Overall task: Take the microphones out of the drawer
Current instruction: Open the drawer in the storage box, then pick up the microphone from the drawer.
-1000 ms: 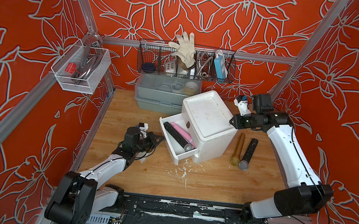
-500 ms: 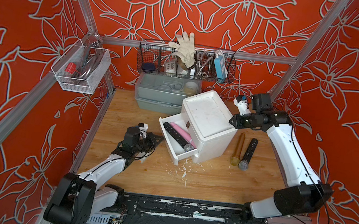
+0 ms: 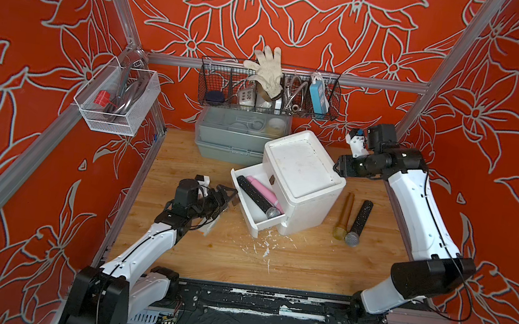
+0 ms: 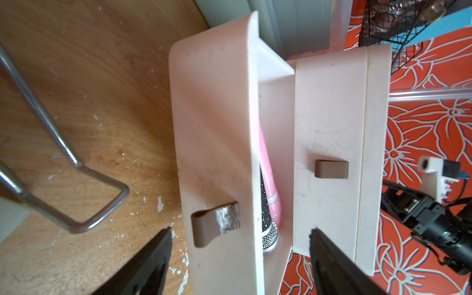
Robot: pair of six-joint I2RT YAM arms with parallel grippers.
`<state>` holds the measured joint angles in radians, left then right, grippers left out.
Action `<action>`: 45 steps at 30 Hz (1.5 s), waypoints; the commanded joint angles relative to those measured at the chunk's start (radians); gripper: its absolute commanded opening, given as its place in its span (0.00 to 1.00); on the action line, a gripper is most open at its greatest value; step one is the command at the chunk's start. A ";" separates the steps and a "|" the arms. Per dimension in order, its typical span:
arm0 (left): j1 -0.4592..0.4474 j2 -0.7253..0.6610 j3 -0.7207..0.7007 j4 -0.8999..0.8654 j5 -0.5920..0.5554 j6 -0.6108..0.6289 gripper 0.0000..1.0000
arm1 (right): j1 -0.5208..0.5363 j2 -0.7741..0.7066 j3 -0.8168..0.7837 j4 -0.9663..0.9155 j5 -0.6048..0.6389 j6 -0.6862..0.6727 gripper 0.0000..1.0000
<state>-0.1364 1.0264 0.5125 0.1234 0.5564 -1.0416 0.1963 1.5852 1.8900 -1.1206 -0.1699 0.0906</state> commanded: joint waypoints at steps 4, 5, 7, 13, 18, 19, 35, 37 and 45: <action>0.019 -0.071 0.029 -0.123 0.070 -0.007 1.00 | 0.063 -0.094 0.076 -0.072 0.031 0.005 0.63; 0.018 -0.080 0.031 -0.135 0.079 -0.009 1.00 | 0.084 -0.108 0.076 -0.074 0.021 0.007 0.63; 0.020 -0.099 0.034 -0.157 0.105 -0.019 1.00 | 0.150 -0.134 0.064 -0.068 0.007 0.023 0.63; 0.039 -0.152 0.039 -0.186 0.158 -0.044 1.00 | 0.407 -0.145 0.036 -0.033 0.025 0.062 0.61; 0.074 -0.170 0.031 -0.158 0.192 -0.067 1.00 | 0.604 -0.076 0.029 -0.007 0.071 0.076 0.61; 0.080 -0.170 0.032 -0.161 0.195 -0.067 1.00 | 0.637 -0.055 0.022 0.002 0.069 0.077 0.61; 0.135 -0.196 -0.049 -0.070 0.191 -0.143 1.00 | 0.749 0.341 0.086 -0.017 0.114 0.040 0.52; 0.134 -0.197 -0.050 -0.070 0.192 -0.142 1.00 | 0.749 0.393 0.129 -0.053 0.154 0.032 0.52; 0.135 -0.207 -0.054 -0.068 0.197 -0.144 1.00 | 0.738 0.539 0.263 -0.138 0.253 -0.007 0.50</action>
<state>-0.0063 0.8364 0.4633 0.0319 0.7383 -1.1885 0.9405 2.0956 2.1120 -1.1938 0.0120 0.1097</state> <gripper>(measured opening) 0.998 0.496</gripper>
